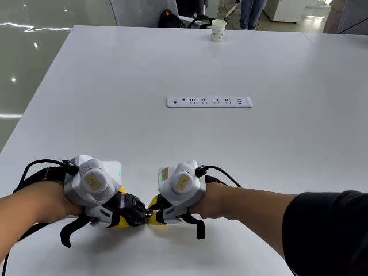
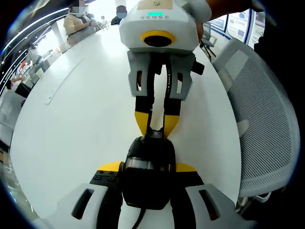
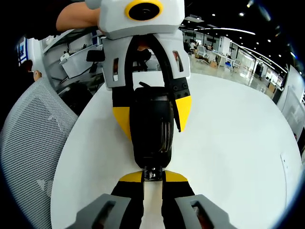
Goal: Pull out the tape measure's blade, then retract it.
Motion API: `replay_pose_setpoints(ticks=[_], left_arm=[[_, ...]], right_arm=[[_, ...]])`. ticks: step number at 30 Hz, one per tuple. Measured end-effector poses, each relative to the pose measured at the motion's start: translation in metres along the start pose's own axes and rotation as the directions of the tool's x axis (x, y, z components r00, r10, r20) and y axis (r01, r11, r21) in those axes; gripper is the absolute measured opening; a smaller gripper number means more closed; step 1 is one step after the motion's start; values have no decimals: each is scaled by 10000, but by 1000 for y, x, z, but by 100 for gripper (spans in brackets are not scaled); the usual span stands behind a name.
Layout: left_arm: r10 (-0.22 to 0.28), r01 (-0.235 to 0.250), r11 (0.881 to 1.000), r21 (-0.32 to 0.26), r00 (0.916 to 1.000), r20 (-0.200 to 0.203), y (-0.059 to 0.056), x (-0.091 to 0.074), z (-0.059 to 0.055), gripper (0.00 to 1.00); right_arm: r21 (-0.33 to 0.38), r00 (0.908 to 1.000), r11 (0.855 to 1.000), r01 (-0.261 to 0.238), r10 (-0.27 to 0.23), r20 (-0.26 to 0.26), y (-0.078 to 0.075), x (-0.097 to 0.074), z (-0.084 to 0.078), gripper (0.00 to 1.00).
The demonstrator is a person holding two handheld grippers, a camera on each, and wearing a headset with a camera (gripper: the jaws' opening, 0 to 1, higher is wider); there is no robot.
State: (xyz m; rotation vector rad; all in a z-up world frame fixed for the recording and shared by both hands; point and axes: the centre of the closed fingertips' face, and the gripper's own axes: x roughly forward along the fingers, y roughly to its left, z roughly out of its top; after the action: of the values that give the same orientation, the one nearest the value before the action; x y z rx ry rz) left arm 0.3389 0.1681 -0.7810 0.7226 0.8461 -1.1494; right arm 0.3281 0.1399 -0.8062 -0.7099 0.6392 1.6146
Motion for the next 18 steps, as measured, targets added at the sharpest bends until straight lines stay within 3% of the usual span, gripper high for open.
replay_pose_setpoints(ticks=[18], left_arm=[[30, -29, 9998, -186, 10000, 69, 1, 1, 0, 33]], right_arm=[[162, 9998, 9998, 101, -98, -198, -3, -7, -10, 10]])
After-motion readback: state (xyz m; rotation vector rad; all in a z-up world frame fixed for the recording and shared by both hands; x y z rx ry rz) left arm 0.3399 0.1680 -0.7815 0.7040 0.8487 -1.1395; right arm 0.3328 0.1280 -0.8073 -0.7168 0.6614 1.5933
